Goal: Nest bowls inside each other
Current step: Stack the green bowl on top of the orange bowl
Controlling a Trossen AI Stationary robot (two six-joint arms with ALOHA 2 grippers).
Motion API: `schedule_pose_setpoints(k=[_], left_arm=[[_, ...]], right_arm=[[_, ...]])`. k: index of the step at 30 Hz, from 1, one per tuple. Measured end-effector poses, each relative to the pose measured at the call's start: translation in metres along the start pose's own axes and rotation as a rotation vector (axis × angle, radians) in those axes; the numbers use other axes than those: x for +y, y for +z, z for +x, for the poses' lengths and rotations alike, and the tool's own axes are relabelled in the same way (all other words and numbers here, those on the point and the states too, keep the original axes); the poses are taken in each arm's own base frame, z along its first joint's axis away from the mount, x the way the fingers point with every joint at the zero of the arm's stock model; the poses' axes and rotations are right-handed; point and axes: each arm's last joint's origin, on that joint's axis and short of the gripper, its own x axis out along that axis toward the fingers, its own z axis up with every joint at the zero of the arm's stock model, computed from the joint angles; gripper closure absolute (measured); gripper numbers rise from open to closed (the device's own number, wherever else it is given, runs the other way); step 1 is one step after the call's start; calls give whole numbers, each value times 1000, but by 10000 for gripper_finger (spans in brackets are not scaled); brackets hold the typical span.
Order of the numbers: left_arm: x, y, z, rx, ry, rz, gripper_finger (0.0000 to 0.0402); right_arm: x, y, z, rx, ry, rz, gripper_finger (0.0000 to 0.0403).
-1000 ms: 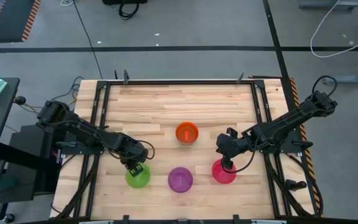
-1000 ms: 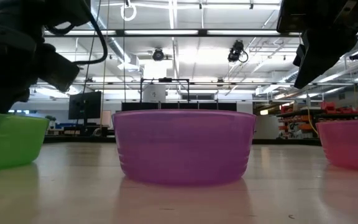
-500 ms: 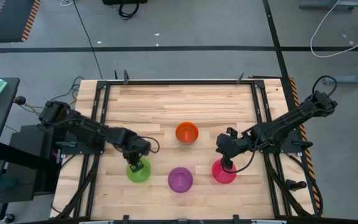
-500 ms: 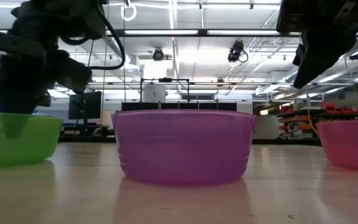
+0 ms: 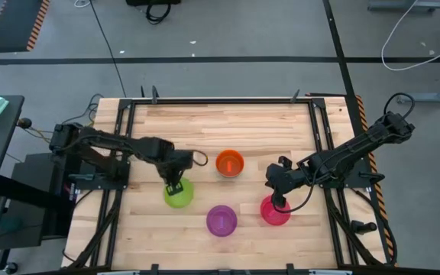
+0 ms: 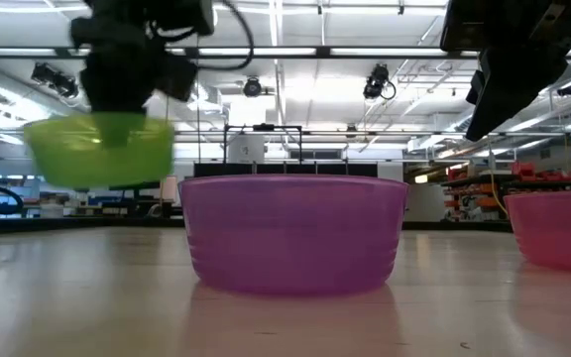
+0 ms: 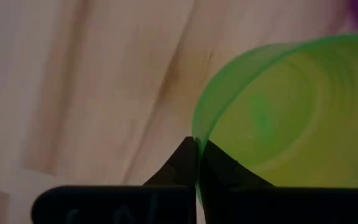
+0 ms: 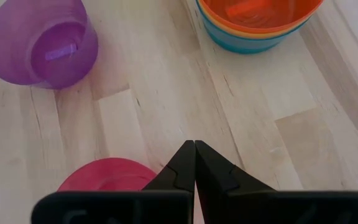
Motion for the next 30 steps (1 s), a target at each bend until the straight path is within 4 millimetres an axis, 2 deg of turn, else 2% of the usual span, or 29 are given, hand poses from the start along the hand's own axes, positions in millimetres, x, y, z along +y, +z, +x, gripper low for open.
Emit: schedule_pose_setpoints(k=[7, 15, 25, 30], left_arm=[[-1, 33, -53, -177, -20, 83, 394], [19, 58, -97, -342, 1, 97, 394], [48, 76, -123, -498, 37, 102, 394], [56, 88, -117, -522, 47, 122, 394]], right_arm=[[0, 0, 0, -1, -1, 0, 389], [0, 0, 0, -5, -6, 0, 389], [0, 0, 0, -5, -6, 0, 389], [-2, 2, 1, -9, -14, 8, 389]])
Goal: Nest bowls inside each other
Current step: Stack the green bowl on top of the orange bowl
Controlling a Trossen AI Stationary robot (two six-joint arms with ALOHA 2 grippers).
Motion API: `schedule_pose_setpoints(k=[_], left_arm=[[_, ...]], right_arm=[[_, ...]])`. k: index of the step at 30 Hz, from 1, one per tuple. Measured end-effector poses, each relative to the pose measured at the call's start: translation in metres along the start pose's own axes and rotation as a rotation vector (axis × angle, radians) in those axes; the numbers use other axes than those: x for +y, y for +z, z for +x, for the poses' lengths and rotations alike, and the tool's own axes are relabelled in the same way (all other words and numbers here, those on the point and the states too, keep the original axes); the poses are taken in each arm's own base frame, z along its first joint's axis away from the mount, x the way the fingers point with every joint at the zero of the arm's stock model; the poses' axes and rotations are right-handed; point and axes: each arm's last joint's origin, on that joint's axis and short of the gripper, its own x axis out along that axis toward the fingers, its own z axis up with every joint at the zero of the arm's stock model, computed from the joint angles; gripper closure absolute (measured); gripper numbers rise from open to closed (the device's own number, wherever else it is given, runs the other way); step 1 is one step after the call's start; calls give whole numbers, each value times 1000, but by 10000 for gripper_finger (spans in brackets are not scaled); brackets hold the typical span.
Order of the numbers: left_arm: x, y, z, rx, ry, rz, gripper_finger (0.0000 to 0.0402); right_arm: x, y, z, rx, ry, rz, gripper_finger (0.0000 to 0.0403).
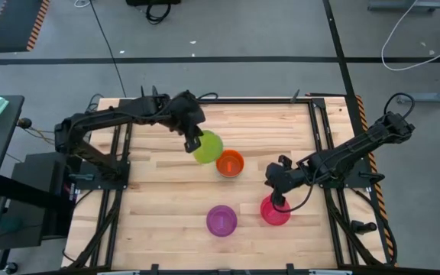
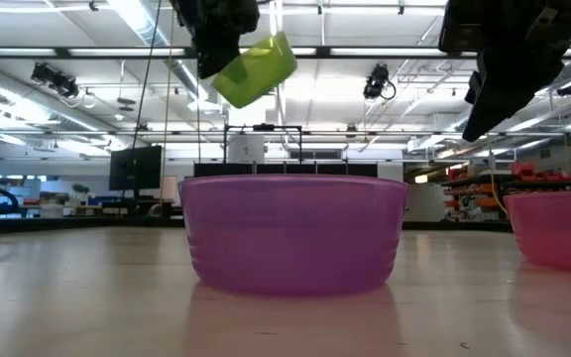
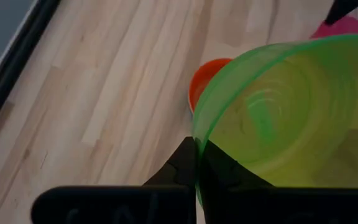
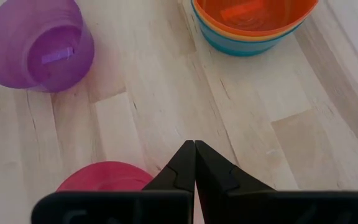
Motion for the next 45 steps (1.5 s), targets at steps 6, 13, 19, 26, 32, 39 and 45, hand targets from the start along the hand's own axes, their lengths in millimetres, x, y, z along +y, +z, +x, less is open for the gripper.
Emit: schedule_pose_setpoints(k=[6, 13, 19, 26, 32, 39, 45], left_arm=[[7, 0, 29, 83, -26, -13, 394], [8, 22, 52, 199, -33, -17, 394], [-4, 46, 76, 309, -48, 8, 394], [-6, 67, 105, 377, -101, 24, 394], [-5, 67, 125, 447, -105, 46, 394], [-3, 61, 147, 489, -124, 79, 394], [1, 61, 162, 469, -136, 94, 394]], right_arm=[[-4, 3, 2, -5, -14, 5, 389], [-6, 4, 2, -5, -17, 10, 389], [-6, 4, 2, -2, -17, 9, 389], [-5, 3, 2, 18, 5, 8, 389], [-7, -1, 2, 61, -15, 16, 389], [-8, -3, 2, 76, -27, 18, 389], [-8, -3, 2, 75, -27, 9, 389]])
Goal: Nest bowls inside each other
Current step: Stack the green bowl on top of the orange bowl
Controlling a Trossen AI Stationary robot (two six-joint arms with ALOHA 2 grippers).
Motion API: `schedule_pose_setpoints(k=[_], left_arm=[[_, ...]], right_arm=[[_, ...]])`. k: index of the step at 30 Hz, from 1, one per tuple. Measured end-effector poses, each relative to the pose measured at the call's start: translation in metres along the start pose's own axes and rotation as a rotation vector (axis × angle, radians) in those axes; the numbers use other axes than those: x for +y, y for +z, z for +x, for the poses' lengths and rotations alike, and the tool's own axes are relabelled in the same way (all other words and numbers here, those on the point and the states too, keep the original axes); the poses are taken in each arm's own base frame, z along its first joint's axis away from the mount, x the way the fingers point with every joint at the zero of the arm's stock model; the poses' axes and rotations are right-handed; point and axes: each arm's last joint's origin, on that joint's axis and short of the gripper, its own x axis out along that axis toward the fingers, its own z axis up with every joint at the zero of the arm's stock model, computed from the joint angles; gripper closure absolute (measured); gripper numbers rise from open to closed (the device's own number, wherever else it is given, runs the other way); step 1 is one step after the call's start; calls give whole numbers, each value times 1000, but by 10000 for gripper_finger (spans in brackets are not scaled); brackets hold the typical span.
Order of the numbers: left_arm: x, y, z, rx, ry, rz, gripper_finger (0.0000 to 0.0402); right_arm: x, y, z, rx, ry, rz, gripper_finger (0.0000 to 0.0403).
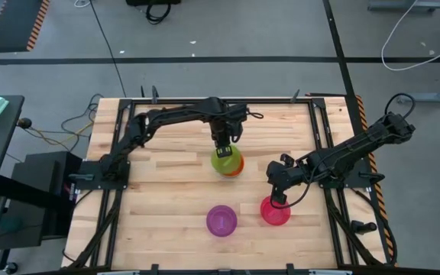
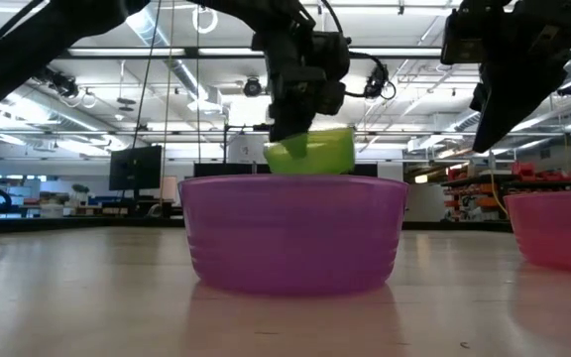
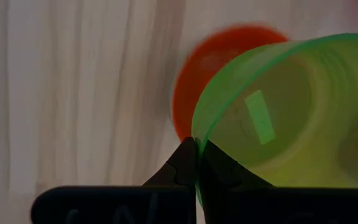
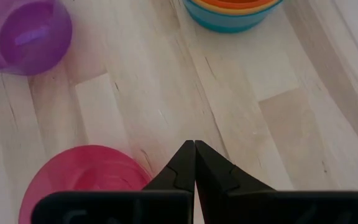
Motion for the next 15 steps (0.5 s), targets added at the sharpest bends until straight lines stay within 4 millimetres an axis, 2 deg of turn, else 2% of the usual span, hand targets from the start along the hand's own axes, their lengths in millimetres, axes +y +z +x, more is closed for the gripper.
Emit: schedule_pose_setpoints(k=[5, 15], left_arm=[[7, 5, 7, -35, -10, 10, 394], [14, -1, 26, 74, -27, -32, 394]], right_arm=[[0, 0, 0, -2, 1, -3, 389], [0, 0, 0, -4, 3, -3, 389]])
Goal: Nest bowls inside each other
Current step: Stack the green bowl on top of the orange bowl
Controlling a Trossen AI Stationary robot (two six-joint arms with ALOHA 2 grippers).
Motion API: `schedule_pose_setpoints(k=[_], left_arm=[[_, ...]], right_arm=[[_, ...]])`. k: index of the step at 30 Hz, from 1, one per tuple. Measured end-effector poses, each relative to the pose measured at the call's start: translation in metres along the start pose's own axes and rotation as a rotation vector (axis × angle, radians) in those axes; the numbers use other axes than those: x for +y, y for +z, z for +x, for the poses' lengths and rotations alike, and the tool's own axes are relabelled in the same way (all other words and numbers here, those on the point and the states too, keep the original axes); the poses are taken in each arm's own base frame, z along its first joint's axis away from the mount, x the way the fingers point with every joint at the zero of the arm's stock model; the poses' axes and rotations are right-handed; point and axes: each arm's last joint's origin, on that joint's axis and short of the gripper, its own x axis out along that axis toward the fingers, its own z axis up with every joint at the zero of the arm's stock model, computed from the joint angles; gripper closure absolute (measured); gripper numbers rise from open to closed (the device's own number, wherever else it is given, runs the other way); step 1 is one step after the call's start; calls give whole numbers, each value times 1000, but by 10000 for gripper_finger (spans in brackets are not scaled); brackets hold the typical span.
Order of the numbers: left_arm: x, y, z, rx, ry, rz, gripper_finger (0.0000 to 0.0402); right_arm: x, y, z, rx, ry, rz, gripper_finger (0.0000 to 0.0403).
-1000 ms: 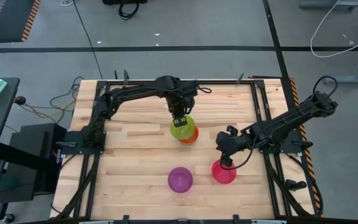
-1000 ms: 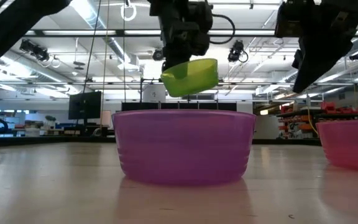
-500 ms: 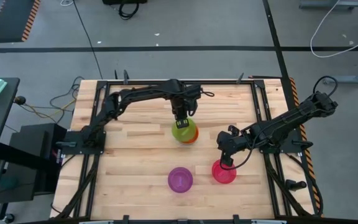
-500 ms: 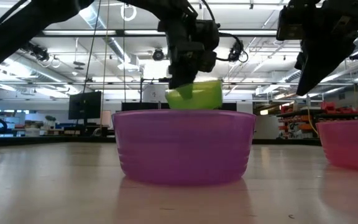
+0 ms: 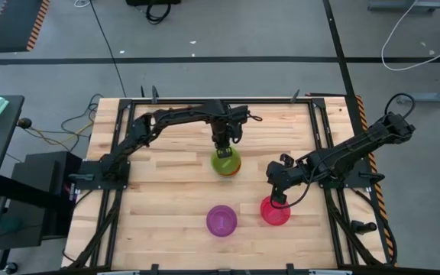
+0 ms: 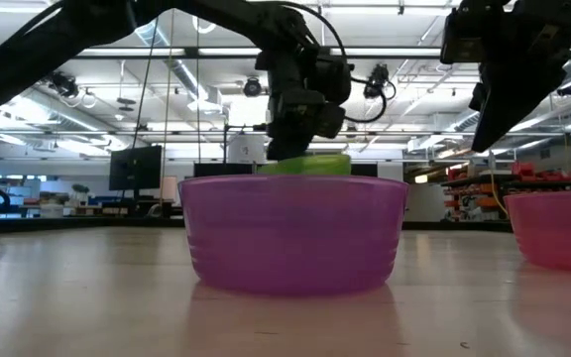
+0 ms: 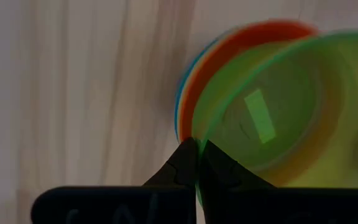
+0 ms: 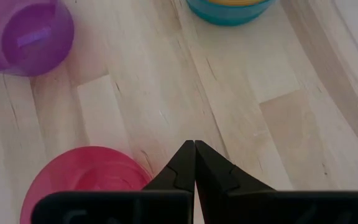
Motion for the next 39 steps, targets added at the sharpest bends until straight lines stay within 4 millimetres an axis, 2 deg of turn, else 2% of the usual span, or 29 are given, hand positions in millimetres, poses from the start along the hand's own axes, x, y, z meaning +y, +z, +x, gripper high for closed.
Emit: schedule_pose_setpoints(k=[12, 28, 39], left_arm=[[0, -8, 4, 94, -3, -57, 394], [1, -10, 7, 116, -4, -90, 393], [4, -8, 22, 137, -4, -84, 390]], right_arm=[[0, 0, 0, -1, 1, 2, 389], [0, 0, 0, -2, 1, 2, 389], [0, 0, 0, -4, 3, 3, 389]])
